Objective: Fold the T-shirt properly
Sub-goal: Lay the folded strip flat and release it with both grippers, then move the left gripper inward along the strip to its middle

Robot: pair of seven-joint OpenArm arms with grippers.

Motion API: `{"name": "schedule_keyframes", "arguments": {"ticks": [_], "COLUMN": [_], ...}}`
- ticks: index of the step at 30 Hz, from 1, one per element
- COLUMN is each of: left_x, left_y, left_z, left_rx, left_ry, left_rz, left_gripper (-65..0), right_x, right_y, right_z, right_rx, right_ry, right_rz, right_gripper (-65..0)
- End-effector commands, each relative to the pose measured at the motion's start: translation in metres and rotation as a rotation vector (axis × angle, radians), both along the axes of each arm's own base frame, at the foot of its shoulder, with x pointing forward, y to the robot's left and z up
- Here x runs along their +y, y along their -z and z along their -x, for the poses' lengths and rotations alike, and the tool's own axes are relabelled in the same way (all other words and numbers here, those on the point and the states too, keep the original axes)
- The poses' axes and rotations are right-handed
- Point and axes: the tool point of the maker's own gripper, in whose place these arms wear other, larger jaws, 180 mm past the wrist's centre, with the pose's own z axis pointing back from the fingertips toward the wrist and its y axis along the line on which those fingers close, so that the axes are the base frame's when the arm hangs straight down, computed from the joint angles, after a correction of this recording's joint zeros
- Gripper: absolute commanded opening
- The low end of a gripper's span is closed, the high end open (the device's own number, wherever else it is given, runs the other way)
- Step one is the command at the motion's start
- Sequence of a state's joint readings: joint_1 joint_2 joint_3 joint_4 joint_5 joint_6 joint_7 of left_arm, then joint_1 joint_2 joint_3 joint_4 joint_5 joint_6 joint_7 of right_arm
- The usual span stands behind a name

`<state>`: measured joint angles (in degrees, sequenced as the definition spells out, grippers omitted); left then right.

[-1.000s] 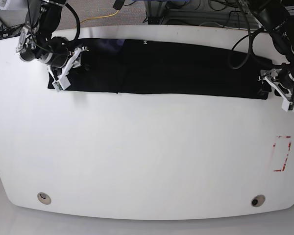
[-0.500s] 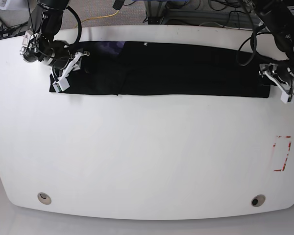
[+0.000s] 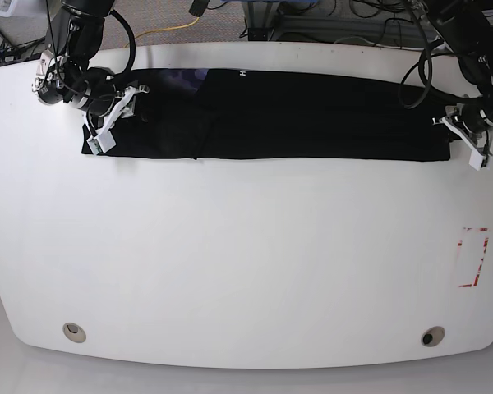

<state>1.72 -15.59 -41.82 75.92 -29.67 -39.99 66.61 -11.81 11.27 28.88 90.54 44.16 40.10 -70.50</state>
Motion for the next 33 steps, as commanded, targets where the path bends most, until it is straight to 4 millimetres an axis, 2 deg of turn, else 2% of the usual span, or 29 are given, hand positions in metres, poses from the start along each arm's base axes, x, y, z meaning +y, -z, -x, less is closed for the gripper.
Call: {"name": "schedule_keyframes", "arguments": {"ticks": [1, 4, 8, 10, 14, 24, 27, 33], "left_x": [0.006, 0.005, -0.013, -0.028, -0.061, -0.165, -0.2, -0.241], "left_y": [-0.002, -0.023, -0.048, -0.065, -0.084, -0.085, -0.09, -0.086], "left_z": [0.006, -0.002, -0.008, -0.015, -0.017, -0.024, -0.036, -0.048], "left_rx": [0.04, -0.016, -0.084, -0.137, -0.162, -0.189, -0.234, -0.22], "left_ry": [0.02, 0.045, 0.116, 0.167, 0.27, 0.443, 0.471, 0.52], "left_rz": [-0.047, -0.107, -0.183, -0.227, -0.281, -0.163, -0.094, -0.064], "left_gripper": [-63.9, -64.2, -64.3, -64.4, -64.4, -64.3, -64.2, -64.0], "right_x": [-0.008, -0.008, -0.009, -0.009, 0.001, 0.002, 0.002, 0.001], "right_y": [-0.003, -0.003, -0.004, -0.008, -0.005, 0.003, 0.003, 0.003], "right_z": [-0.003, -0.006, -0.008, -0.014, -0.019, -0.025, -0.026, -0.028], "right_rx": [-0.003, -0.008, -0.012, -0.032, -0.032, -0.01, -0.011, -0.013], "right_ry": [-0.004, -0.003, -0.002, 0.003, -0.032, -0.06, -0.06, -0.059], "right_rz": [0.033, 0.033, 0.034, 0.031, 0.033, 0.113, 0.116, 0.116], "right_gripper": [-41.1, -41.1, -41.1, -41.1, -41.1, -41.2, -41.2, -41.2]}}
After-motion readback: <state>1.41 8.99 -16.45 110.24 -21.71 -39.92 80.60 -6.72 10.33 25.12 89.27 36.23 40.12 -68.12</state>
